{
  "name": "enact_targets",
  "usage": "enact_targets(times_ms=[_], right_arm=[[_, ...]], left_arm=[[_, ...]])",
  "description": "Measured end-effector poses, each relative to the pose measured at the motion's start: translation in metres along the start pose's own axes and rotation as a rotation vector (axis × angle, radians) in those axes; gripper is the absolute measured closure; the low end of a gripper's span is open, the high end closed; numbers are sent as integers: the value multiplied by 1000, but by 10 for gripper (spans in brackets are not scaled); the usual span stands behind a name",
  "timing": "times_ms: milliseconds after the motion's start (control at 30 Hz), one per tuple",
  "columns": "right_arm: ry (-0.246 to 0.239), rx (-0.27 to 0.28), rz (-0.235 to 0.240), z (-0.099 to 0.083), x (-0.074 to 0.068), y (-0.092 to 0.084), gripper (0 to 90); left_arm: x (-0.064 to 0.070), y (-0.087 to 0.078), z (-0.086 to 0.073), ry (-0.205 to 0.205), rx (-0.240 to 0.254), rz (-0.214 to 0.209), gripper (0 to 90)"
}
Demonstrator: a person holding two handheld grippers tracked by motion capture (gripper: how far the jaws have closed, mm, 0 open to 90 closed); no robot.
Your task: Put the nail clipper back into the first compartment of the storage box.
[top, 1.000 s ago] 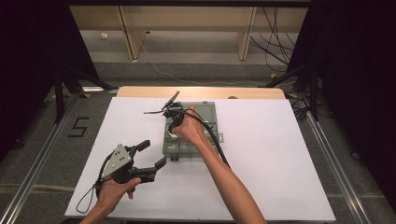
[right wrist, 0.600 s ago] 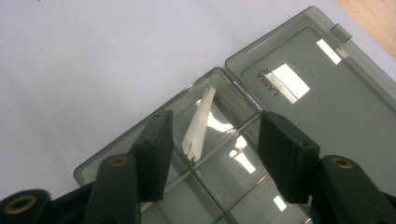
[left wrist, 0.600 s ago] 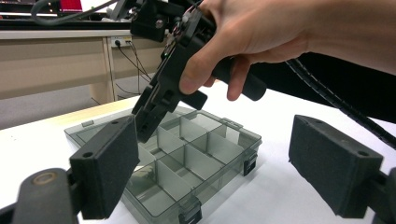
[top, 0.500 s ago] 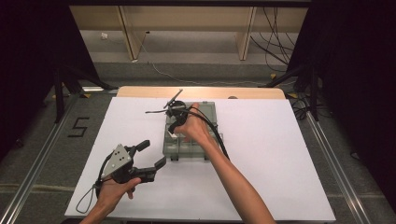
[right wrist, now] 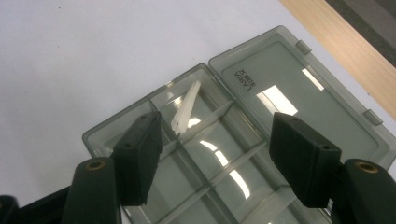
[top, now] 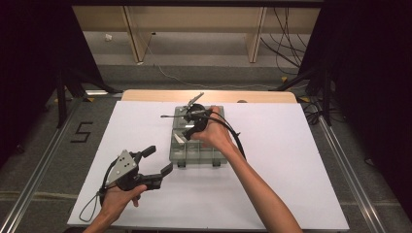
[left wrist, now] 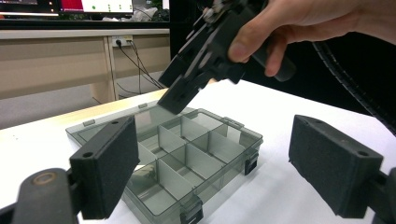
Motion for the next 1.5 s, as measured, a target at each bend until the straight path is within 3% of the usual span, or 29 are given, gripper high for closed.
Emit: enact_targets(times_ms=[500,567,767,900,1000,1033,1067,1133,1167,1367,1400,1500], right_arm=[[-43,80,-6,-21,-11,-27,308],[-23,89,-6,-23,-13,-32,308],[-41,117,-2,-34,-15,-40,300],[-38,129,11,-45,-15,-47,287],[-37,157,-10,-53,-13,-51,282],[-23,143,10,-56,-13,-54,282],[-29,157,3,-58,-12,-55,282],[-24,161,-1,-64,-11,-58,281],[-18,184,-9,-65,-11,-58,281],[-32,237,-2,-74,-9,-65,277],[-5,216,2,-77,-10,-67,276],[5,227,7,-80,-11,-70,273]], left_arm=[[0,-1,0,-9,-3,8,156],[-1,-1,0,-5,-5,10,157],[-1,-1,0,-4,-4,10,156],[1,-2,-1,-29,-19,12,157],[0,-2,-2,-28,-23,19,156],[0,-1,-2,-27,-24,19,157],[-4,-4,-3,35,-68,19,157],[-4,-4,-3,35,-71,15,157],[3,2,-1,-73,15,18,157],[2,1,-1,-71,9,20,156],[2,1,-1,-72,9,20,157],[3,1,-1,-70,11,18,157]])
Point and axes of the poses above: each handheld gripper's, and its own axes: y roughly forward along the jaws, z roughly out of its top, x roughly to its right, the point moved 4 cm from there along y, roughly forward along the jaws, and after that the axes turned 4 degrees about z, right-handed, at the moved point
